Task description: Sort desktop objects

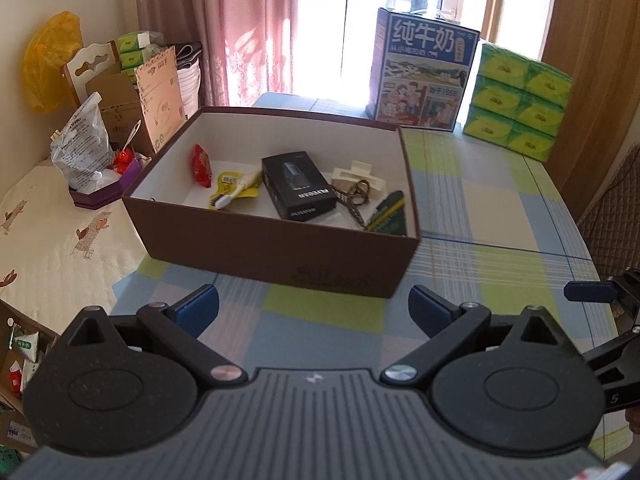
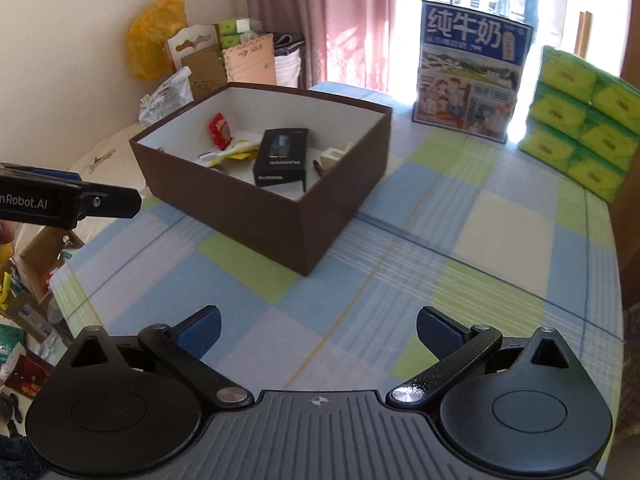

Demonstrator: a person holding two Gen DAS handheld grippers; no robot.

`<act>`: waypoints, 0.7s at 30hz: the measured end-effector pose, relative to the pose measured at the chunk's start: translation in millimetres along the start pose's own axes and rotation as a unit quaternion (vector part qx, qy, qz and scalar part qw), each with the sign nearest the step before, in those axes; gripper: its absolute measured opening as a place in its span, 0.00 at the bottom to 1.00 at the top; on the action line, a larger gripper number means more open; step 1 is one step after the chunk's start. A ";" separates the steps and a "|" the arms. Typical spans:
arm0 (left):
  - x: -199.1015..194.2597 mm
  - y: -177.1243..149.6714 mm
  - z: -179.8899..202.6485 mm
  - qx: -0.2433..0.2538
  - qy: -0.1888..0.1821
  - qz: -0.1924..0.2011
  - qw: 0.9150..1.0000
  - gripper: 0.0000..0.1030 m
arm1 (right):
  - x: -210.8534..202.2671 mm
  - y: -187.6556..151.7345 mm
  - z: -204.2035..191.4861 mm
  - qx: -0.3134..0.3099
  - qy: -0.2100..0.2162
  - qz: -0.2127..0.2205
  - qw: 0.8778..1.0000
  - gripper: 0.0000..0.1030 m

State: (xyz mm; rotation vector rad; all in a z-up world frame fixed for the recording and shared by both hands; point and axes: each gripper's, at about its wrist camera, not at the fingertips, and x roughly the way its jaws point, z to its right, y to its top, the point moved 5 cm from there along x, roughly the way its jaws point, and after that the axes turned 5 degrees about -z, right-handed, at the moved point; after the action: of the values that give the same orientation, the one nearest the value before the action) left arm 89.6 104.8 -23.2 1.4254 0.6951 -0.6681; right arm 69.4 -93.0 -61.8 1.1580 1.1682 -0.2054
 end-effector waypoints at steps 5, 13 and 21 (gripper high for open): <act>-3.9 -8.5 19.2 0.001 -0.001 -0.004 1.000 0.97 | -14.3 -11.2 14.0 0.001 -0.004 -0.003 1.000 0.98; -12.3 -22.3 41.6 -0.006 0.005 -0.011 1.000 0.97 | -31.7 -30.3 36.3 0.006 -0.012 -0.011 1.000 0.98; -19.0 -36.9 59.8 -0.007 0.016 -0.017 1.000 0.97 | -44.8 -47.7 48.7 -0.005 -0.020 -0.019 1.000 0.98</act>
State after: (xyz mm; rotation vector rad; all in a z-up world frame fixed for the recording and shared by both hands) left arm 50.9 43.6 -30.8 1.4165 0.7493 -0.6681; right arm 47.7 -171.6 -58.3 1.1194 1.1546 -0.2506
